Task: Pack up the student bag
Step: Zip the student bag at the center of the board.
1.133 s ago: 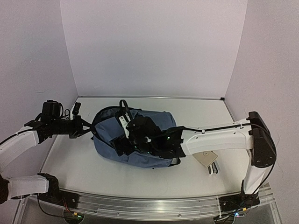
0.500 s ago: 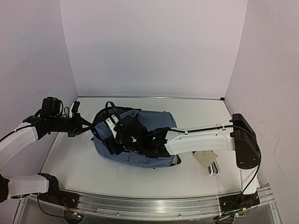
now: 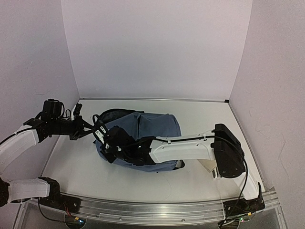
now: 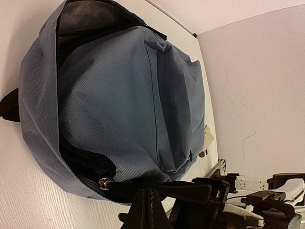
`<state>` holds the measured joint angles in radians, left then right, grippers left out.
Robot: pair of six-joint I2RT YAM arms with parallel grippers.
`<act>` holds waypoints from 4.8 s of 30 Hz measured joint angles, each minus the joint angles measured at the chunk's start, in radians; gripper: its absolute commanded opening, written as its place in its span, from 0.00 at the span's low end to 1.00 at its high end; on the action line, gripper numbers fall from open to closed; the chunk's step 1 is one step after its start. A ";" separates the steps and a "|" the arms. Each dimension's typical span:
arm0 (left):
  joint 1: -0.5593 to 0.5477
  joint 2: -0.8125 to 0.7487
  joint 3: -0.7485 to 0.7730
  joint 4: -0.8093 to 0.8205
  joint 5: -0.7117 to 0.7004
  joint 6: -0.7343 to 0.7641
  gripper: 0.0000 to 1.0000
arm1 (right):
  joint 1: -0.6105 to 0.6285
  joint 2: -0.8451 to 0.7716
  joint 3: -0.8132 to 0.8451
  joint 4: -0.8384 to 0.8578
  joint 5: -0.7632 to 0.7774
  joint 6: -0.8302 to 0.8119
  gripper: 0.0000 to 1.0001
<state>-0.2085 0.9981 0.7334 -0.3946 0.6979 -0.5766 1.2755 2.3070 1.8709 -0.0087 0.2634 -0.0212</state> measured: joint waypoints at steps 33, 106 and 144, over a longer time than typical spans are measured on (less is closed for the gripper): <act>-0.032 0.122 -0.021 0.066 -0.092 -0.052 0.00 | 0.146 -0.422 -0.585 0.047 0.063 0.370 0.06; -0.639 0.358 0.076 0.425 -0.249 -0.180 0.00 | -0.527 -0.728 -0.737 -0.051 -0.026 0.424 0.90; -0.551 0.481 0.320 0.060 -0.524 -0.145 0.70 | -0.240 -0.686 -0.793 -0.122 -0.199 0.696 0.61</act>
<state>-0.7598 1.4788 1.0534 -0.3344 0.1743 -0.7213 1.0355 1.6211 1.0782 -0.1305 0.0644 0.6752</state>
